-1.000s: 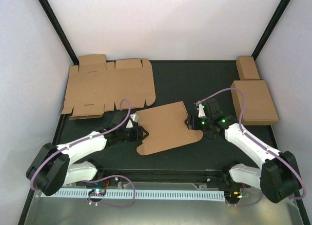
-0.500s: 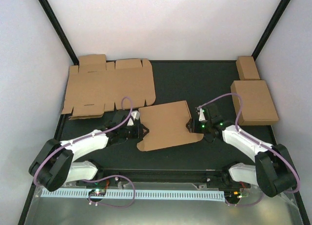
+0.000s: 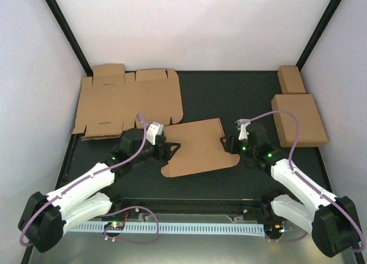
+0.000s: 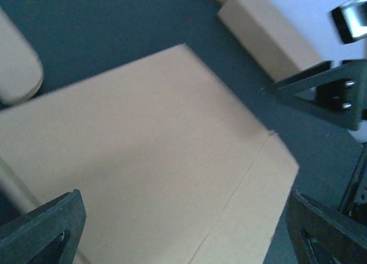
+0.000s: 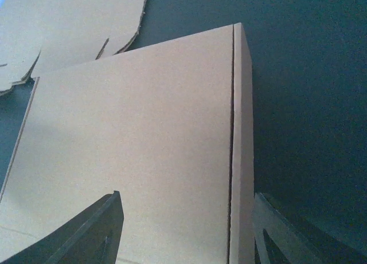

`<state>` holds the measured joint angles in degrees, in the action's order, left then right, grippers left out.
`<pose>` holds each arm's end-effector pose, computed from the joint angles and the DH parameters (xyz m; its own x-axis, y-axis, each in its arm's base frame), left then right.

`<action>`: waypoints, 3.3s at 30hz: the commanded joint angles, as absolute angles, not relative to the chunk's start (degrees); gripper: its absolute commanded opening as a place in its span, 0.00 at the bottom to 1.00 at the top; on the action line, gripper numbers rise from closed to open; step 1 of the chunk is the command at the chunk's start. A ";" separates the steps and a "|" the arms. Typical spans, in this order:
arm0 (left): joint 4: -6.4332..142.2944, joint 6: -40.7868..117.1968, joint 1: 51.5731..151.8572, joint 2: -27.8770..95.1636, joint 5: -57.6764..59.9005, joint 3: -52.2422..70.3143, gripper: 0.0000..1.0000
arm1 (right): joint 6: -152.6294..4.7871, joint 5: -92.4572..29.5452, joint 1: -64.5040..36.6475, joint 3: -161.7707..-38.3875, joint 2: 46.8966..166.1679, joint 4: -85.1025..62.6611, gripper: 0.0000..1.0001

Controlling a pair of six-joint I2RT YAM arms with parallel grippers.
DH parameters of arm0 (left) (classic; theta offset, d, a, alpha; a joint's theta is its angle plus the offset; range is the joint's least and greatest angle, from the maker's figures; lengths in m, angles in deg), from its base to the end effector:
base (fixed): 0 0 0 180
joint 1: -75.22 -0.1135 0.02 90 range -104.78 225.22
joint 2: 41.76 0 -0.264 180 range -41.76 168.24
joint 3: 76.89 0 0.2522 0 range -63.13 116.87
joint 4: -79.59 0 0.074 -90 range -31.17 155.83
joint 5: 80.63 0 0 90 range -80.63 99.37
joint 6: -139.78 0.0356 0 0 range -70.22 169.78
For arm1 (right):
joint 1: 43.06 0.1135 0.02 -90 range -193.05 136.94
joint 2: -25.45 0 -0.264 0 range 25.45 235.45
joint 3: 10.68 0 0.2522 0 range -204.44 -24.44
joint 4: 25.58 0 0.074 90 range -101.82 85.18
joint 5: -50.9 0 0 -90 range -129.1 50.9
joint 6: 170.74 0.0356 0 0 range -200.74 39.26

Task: Fold the paper box

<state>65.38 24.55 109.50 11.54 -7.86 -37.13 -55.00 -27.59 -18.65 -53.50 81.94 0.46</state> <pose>0.1618 -0.1230 0.2158 -0.6697 -0.0362 -0.7418 0.5186 0.6921 -0.5020 0.1820 0.0904 0.2045 -0.7606 0.1221 -0.6376 -0.2380 0.8613 0.4489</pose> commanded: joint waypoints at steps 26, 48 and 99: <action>82.11 30.48 121.21 17.13 -0.07 -43.15 0.40 | -54.92 -4.87 -16.87 -50.24 86.55 -16.18 0.12; 88.18 30.29 121.07 20.10 -0.32 -45.73 0.02 | -55.63 -11.07 -16.16 -47.59 91.69 -19.04 0.05; 93.67 94.36 139.10 43.46 1.11 -22.64 0.99 | -57.52 -15.03 -16.16 -51.32 84.07 -11.05 0.05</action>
<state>94.89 92.29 138.35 41.81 0.62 -25.64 -56.66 -13.64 -16.40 -50.05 85.18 -11.52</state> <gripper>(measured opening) 0.988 0.046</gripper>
